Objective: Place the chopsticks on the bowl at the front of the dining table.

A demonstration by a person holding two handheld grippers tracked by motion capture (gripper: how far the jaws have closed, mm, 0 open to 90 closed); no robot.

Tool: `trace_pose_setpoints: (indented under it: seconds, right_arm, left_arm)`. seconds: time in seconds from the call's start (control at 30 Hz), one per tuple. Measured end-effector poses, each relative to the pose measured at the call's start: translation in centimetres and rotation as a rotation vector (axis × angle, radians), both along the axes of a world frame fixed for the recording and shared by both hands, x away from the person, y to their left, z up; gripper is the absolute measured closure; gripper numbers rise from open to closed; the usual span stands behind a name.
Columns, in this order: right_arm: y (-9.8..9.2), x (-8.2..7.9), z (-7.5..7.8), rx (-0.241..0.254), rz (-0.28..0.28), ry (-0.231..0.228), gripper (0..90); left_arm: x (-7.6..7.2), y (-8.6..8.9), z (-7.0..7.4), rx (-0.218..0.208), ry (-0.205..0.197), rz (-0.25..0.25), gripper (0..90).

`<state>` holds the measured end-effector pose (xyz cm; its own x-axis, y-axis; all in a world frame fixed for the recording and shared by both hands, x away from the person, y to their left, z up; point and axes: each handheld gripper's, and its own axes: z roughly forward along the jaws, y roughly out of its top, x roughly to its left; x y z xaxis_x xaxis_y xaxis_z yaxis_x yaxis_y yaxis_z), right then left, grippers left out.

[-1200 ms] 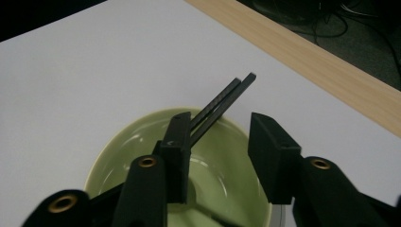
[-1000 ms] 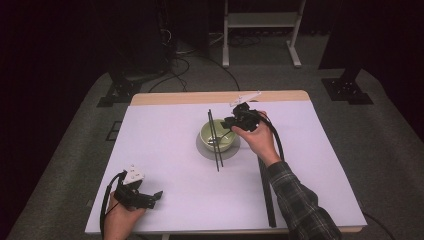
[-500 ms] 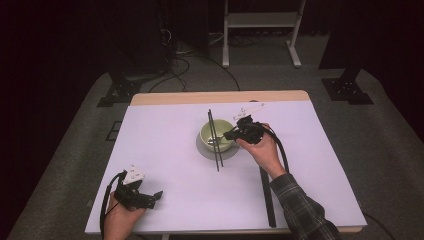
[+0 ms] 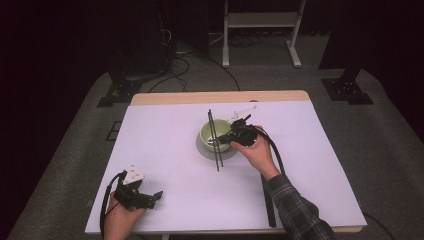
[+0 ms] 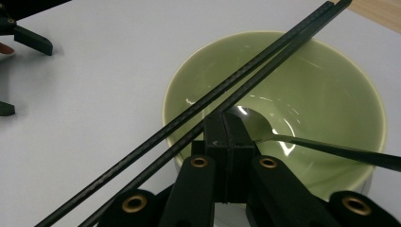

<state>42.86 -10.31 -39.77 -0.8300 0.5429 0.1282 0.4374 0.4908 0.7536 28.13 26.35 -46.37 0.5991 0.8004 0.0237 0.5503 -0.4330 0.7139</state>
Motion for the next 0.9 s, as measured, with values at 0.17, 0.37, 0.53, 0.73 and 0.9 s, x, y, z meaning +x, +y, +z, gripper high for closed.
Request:
trace_pose_setpoints:
  seconds: [0.17,0.37,0.53,0.73,0.9]
  right_arm:
    - [0.5,0.1,-0.1,-0.006,0.010,0.001,89.7]
    - [1.1,0.0,0.0,-0.007,0.024,0.000,89.8]
    - [1.4,0.0,0.1,-0.008,0.034,-0.003,89.8]
    - [1.7,-0.1,0.3,-0.009,0.035,-0.013,89.8]
    - [1.2,-0.5,0.6,0.002,0.035,-0.017,89.8]
  left_arm:
    - [0.0,0.0,0.0,0.000,0.000,0.000,0.0]
    - [0.0,0.0,0.0,0.000,0.000,0.000,0.0]
    - [0.0,0.0,0.0,0.000,0.000,0.000,0.0]
    - [0.0,0.0,0.0,0.000,0.000,0.000,0.0]
    - [0.0,0.0,0.0,0.000,0.000,0.000,0.0]
